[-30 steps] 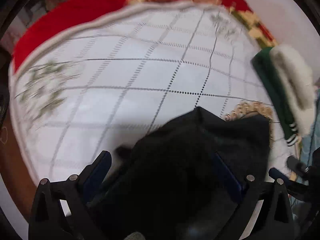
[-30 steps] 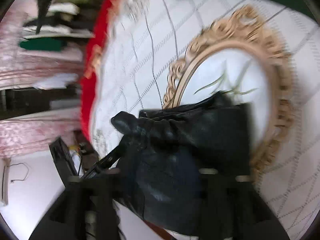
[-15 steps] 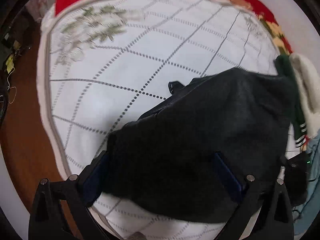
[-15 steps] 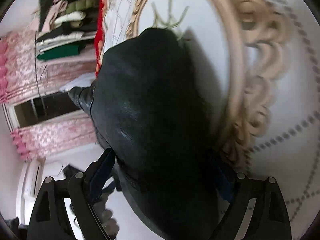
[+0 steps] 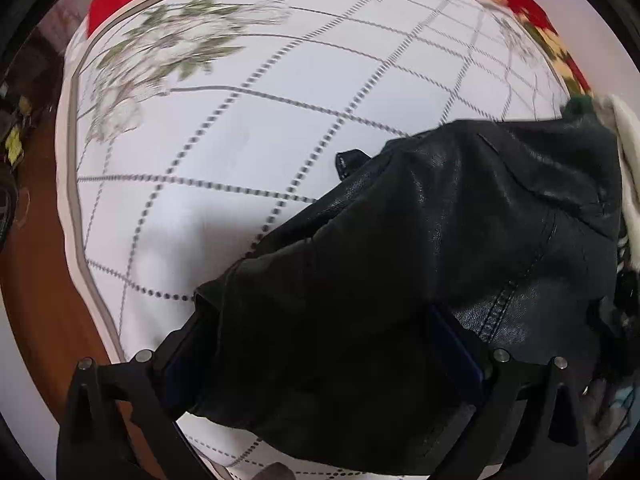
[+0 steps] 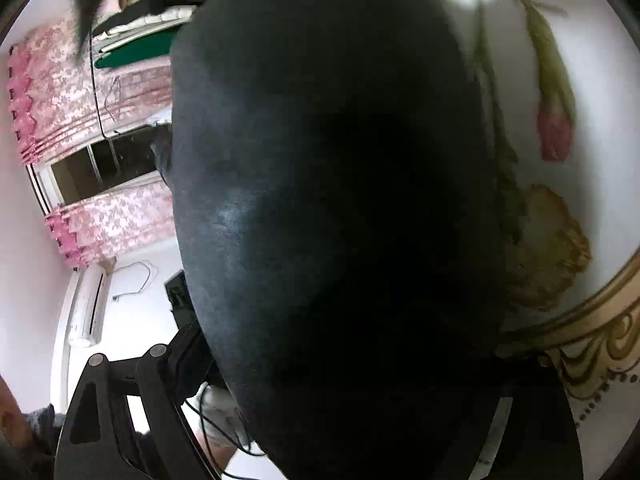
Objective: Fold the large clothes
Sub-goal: 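Carry the folded jacket with both grippers onto the white and green clothes stack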
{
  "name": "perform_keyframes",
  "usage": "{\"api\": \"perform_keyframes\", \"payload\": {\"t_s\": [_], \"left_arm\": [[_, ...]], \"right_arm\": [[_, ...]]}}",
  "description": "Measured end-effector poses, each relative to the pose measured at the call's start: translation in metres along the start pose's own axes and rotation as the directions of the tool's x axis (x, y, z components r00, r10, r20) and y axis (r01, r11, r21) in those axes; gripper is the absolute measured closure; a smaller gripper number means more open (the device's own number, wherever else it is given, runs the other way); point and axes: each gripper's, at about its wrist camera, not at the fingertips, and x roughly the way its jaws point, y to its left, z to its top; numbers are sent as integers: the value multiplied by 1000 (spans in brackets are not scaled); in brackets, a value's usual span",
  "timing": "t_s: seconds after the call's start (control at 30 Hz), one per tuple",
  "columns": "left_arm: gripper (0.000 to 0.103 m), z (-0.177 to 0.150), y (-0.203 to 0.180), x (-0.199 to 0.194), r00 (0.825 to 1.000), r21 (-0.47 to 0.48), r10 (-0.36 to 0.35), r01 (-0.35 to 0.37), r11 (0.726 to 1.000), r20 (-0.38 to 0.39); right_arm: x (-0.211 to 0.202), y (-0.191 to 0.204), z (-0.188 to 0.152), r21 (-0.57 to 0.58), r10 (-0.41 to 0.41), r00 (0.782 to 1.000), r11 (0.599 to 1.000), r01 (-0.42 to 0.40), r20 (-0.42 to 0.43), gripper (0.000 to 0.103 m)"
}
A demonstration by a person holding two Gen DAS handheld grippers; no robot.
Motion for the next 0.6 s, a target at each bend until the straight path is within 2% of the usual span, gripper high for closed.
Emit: {"api": "perform_keyframes", "payload": {"t_s": [0.03, 0.07, 0.13, 0.23, 0.27, 0.37, 0.43, 0.5, 0.6], "left_arm": [[0, -2, 6, -8, 1000, -26, -9, 9, 1000, 4], [0, -4, 12, -18, 999, -56, -31, 32, 998, 16], [0, -13, 25, -40, 996, -109, -68, 73, 991, 55], [0, -25, 49, -67, 987, -215, -96, 122, 969, 125], [0, -30, 56, -66, 985, -245, -112, 142, 959, 133], [0, -30, 71, -42, 979, -339, -187, 203, 918, 81], [0, -34, 74, -29, 967, -373, -246, 254, 892, 71], [0, -30, 76, -16, 961, -399, -266, 273, 875, 75], [0, -27, 69, -16, 964, -426, -242, 265, 865, 109]], "right_arm": [[-2, 2, -2, 4, -4, 1000, 1000, 4, 15, 30], [-2, 4, -4, 17, 0, 999, 1000, -1, 38, 41], [2, 7, -10, 42, 15, 998, 999, -18, 69, 43], [6, 1, -13, 80, 26, 996, 996, -33, 84, 43], [5, -1, -10, 88, 26, 996, 996, -34, 85, 36], [7, -11, -5, 126, 13, 992, 992, -29, 128, 28], [11, -7, -2, 127, 2, 991, 992, -19, 133, 25], [8, -6, -2, 132, -8, 990, 991, -10, 137, 24], [-1, -5, -8, 136, -33, 987, 991, 11, 159, 24]]}}
